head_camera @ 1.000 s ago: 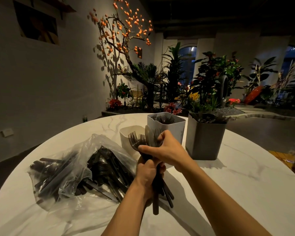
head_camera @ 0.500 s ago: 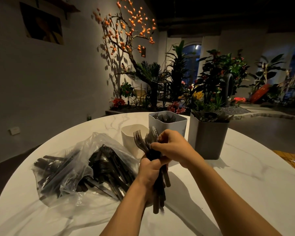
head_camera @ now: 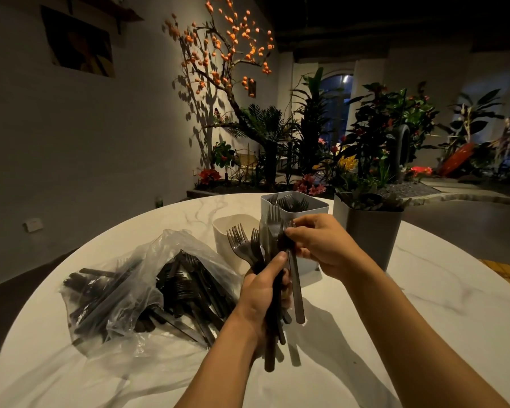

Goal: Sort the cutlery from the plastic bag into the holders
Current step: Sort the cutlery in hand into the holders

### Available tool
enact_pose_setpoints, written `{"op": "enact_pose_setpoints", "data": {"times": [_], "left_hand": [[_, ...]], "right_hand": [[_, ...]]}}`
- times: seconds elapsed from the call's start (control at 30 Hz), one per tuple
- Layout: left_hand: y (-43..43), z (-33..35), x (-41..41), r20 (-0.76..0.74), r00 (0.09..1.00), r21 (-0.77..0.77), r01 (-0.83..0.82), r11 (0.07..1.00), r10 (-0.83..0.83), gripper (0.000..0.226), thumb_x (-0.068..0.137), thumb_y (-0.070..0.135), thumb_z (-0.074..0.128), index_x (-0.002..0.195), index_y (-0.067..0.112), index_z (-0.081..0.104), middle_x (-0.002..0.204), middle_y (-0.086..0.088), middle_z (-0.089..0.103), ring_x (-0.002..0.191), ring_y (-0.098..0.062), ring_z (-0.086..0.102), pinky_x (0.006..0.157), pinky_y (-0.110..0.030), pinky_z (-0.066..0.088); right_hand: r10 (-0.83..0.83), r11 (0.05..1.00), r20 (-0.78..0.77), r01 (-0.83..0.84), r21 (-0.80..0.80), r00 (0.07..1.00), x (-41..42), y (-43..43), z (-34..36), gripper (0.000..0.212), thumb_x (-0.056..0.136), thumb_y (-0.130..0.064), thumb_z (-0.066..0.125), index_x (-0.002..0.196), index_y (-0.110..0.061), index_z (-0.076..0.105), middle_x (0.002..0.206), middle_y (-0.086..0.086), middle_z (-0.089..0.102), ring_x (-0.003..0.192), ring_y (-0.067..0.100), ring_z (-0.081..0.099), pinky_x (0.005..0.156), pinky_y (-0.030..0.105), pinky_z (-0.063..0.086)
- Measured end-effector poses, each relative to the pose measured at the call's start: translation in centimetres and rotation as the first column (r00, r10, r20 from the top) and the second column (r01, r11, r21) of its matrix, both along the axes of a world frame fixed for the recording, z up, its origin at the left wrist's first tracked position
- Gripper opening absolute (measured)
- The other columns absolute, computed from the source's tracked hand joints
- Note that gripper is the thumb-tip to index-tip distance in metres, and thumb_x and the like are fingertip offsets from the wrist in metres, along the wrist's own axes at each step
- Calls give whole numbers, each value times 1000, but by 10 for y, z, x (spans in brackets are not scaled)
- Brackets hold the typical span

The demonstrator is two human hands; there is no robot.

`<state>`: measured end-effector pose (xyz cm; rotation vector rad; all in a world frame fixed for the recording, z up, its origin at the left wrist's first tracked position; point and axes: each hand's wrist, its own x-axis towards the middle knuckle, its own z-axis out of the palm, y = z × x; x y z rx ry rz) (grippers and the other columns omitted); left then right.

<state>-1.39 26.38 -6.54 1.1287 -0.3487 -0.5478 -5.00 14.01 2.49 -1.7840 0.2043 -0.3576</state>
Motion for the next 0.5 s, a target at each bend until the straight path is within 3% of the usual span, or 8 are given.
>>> {"op": "enact_pose_setpoints", "data": {"times": [0.27,0.37,0.5], "left_hand": [[4,3,-3,-26,999,-37,-38,999,37,32,77,42,77,67,13,68,61,-1,54,52,-12,50,54,-27,44],[4,3,-4,-91,996,-79,-29,996,21,35,76,45,77,72,11,72,63,-2,55,53,-15,52,53,-28,45],[5,6,-7,-121,992,-72,-44,996,35,34,80,42,76,76,9,77,63,-5,53,52,-15,47,46,-26,42]], "right_hand": [[42,992,24,-45,122,999,-9,-6,11,13,95,4,59,97,-8,65,99,15,71,82,17,75,62,22,59],[-51,969,107,23,244,993,-6,-6,11,14,96,5,57,99,-6,64,99,16,69,88,20,73,67,24,61],[-95,942,192,25,336,977,-3,-7,9,26,94,10,55,117,-1,61,101,17,64,97,23,69,75,27,60]]}}
